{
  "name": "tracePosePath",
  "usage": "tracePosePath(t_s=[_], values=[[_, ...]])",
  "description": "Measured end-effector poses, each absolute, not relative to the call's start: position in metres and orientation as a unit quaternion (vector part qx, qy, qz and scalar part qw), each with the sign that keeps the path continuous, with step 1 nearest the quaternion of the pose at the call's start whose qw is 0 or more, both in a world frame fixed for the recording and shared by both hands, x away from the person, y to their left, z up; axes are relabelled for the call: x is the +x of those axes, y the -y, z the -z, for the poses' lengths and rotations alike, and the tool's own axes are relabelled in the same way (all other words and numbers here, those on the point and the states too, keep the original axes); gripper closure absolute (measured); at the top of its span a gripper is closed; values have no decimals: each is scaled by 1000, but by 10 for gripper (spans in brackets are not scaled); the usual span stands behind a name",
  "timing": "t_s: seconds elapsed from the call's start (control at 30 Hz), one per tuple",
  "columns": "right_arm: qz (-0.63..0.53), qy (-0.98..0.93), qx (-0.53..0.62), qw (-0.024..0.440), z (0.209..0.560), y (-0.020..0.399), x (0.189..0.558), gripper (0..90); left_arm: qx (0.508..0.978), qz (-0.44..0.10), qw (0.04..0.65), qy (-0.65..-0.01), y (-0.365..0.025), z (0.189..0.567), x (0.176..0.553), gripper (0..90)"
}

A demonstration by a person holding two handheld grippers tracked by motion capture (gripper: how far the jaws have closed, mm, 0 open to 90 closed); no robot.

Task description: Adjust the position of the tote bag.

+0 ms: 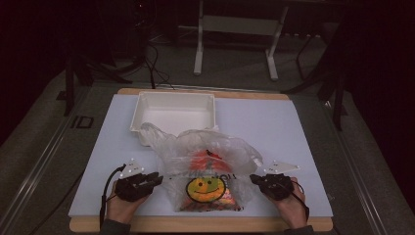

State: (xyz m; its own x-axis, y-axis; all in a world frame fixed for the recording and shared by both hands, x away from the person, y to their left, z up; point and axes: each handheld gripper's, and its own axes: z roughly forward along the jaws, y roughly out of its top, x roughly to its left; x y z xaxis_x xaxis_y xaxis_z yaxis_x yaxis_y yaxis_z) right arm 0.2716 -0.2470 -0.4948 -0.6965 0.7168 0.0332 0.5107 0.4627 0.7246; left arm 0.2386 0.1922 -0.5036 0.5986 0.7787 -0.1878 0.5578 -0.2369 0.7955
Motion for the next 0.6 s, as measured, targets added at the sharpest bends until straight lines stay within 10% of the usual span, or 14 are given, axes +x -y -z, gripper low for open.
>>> tracePosePath(t_s=[0.6], values=[[-372, -846, 356, 140, 492, 244, 272, 867, 801, -181, 471, -322, -140, 448, 266, 478]])
